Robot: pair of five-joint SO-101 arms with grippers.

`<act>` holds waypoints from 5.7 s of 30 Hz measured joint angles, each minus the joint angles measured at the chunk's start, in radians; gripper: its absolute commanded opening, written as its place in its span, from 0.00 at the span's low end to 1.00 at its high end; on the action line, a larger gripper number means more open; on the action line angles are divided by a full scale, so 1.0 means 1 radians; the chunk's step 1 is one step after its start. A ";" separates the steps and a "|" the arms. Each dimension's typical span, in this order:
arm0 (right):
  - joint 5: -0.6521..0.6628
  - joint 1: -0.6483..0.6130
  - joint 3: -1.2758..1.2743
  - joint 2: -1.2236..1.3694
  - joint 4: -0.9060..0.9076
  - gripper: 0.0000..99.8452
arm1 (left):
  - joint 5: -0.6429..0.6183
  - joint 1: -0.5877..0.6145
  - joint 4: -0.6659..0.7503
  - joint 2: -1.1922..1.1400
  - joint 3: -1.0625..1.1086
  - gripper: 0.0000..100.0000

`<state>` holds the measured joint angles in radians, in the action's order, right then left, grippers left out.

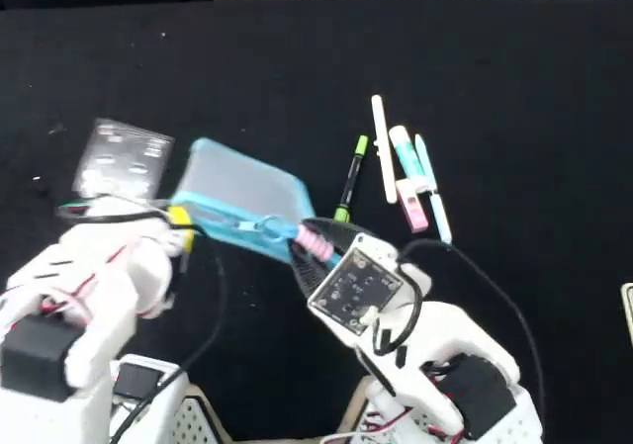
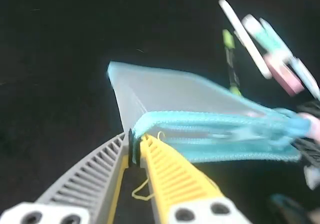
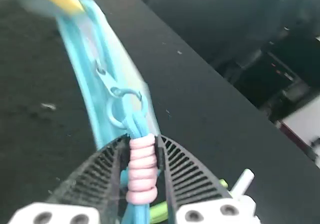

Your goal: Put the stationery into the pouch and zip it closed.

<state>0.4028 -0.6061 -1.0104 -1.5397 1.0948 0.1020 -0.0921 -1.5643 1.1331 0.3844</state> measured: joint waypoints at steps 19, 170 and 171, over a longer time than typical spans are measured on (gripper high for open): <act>0.000 0.051 0.285 0.453 0.037 0.01 | -0.025 0.149 -0.101 -0.302 -0.216 0.17; 0.087 0.710 0.465 1.619 -0.189 0.13 | -0.080 0.138 -0.166 -0.526 -0.193 0.03; 0.087 0.710 0.453 1.623 -0.213 0.12 | -0.080 0.138 -0.166 -0.526 -0.193 0.03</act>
<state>0.4902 0.1043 -0.5577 0.0836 0.8815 0.0222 0.0460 -1.7300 0.6068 0.1910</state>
